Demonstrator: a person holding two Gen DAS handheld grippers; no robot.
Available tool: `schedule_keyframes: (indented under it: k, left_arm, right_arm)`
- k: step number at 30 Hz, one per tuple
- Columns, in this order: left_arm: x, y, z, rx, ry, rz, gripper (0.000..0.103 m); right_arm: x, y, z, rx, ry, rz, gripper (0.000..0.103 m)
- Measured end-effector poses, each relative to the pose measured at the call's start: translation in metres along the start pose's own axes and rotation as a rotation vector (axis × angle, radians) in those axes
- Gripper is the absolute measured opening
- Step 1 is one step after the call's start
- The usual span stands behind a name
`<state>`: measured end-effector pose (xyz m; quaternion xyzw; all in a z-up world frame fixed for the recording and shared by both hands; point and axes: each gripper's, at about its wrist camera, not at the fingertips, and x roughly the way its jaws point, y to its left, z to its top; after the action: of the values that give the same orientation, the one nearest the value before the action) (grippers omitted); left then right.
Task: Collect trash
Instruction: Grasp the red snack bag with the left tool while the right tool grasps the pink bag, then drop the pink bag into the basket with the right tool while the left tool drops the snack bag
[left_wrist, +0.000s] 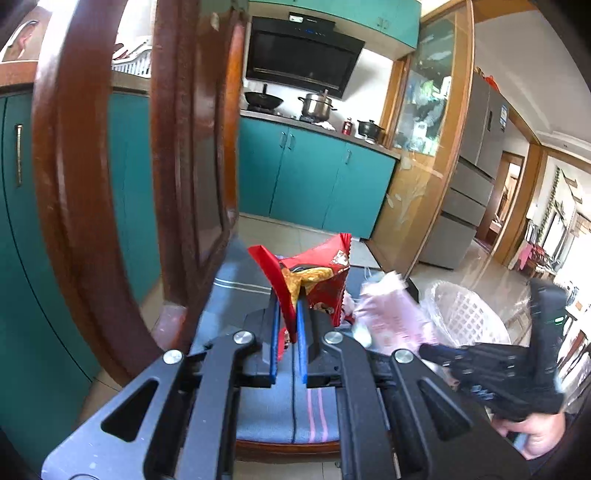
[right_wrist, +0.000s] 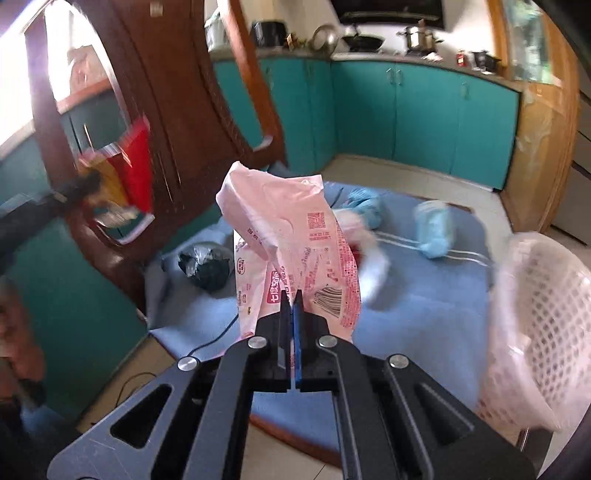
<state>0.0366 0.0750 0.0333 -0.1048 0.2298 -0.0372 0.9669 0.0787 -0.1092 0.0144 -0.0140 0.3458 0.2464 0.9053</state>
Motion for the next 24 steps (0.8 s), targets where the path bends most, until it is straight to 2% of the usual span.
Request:
schedule_keyframes:
  k: [3,8,24]
  left_arm:
    - [0.002,-0.009,-0.004,0.017,0.016,-0.023,0.009]
    - [0.01,-0.021,-0.011,0.04,0.053,-0.039,0.009]
    - [0.026,-0.028,-0.019,0.069,0.116,-0.028,0.01]
  right_arm:
    - [-0.016,-0.014,-0.011,0.036,-0.007,-0.012,0.002]
    - [-0.018,-0.027,-0.022,0.06,0.011,-0.02,0.002]
    - [-0.02,-0.021,-0.022,0.044,0.012,-0.017,0.002]
